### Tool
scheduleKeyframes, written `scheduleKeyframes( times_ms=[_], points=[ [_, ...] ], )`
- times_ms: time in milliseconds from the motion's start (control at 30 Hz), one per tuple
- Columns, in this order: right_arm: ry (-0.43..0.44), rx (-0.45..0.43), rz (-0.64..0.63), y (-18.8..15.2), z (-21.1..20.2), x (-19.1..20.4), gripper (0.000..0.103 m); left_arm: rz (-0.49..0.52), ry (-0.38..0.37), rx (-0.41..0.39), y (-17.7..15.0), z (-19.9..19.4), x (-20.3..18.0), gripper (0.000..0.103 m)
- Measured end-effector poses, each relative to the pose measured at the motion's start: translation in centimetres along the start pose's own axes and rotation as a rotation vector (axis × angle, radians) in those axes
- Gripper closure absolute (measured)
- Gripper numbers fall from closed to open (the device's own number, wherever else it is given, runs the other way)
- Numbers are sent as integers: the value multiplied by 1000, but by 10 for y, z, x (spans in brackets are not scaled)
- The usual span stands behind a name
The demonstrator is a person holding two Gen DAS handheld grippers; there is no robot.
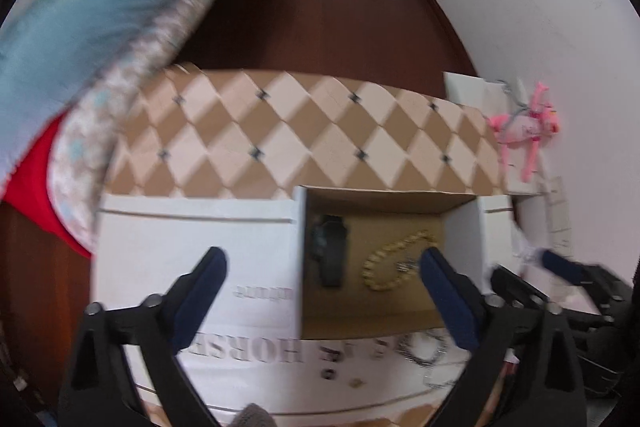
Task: Organize jewelry
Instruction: 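Lower the bracelet into the box with the right tool while the left tool drops the band in, then lift both open tools out of the white box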
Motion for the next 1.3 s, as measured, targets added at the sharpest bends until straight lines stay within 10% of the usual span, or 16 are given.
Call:
scheduleKeyframes(
  times_ms=[100, 433, 1300],
  points=[
    [-103, -17, -30, -8, -1, -7, 3, 25, 63, -40, -9, -3, 9, 0],
    [-178, -47, -42, -35, 15, -6, 1, 54, 156, -44, -41, 6, 21, 0],
    [-183, -308, 0, -62, -130, 5, 1, 24, 112, -229, -66, -119, 6, 0]
  ],
)
Point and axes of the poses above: each gripper's, at about its wrist camera, not at the fingertips, and z roughly the way its jaws point, x to its left, y to its top, the point moved 8 cm from there along z, roughly the way its jaws point, and after that the axes turned 6 degrees about -x, right-handed, at the moved point
